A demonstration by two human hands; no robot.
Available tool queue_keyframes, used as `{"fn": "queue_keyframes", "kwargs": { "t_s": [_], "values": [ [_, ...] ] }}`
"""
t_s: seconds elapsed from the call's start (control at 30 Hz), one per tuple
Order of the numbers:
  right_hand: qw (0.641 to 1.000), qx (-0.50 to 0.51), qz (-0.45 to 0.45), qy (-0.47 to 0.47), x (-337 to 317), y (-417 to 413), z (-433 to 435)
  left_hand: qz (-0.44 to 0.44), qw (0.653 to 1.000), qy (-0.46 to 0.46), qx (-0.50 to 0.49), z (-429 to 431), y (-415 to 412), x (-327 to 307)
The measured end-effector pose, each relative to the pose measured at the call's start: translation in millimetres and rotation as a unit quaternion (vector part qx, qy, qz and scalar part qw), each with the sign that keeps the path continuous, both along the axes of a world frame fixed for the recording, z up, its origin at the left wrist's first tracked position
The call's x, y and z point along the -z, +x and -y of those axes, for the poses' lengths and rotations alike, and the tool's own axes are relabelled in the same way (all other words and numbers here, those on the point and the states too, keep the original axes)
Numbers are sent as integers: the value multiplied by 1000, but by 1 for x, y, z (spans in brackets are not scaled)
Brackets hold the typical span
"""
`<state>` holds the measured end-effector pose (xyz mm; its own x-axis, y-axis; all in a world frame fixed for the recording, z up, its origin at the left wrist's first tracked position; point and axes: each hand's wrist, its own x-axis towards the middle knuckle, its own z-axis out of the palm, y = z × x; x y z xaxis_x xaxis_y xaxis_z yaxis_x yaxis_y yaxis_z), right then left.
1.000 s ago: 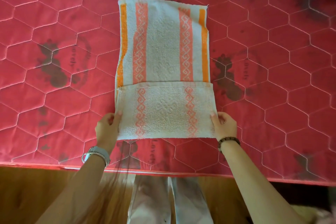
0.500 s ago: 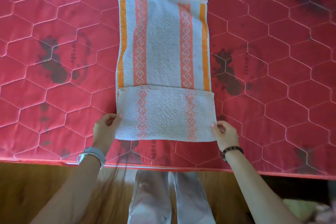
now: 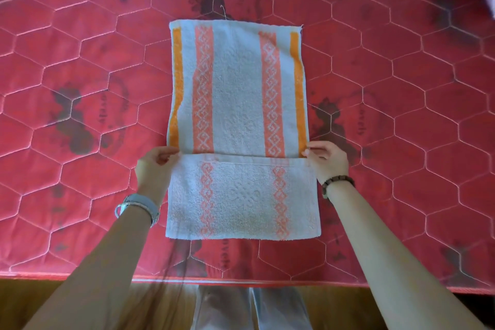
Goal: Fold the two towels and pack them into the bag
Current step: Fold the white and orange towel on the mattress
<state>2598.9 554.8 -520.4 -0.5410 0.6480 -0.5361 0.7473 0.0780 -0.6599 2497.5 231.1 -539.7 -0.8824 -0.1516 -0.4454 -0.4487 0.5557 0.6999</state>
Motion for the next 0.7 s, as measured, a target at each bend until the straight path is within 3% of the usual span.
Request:
{"fn": "queue_keyframes", "kwargs": {
  "t_s": [0.23,0.47,0.7],
  "values": [
    [1000,0,-2,16,-4,-38,-16,-21,998,-10,-66,-1,-31,4],
    [998,-6,-57,1,-7,-104,-25,-14,998,26,-49,-33,-89,3],
    [997,6,-82,-3,-2,-172,-34,2,990,120,-80,-66,-154,9]
  ]
}}
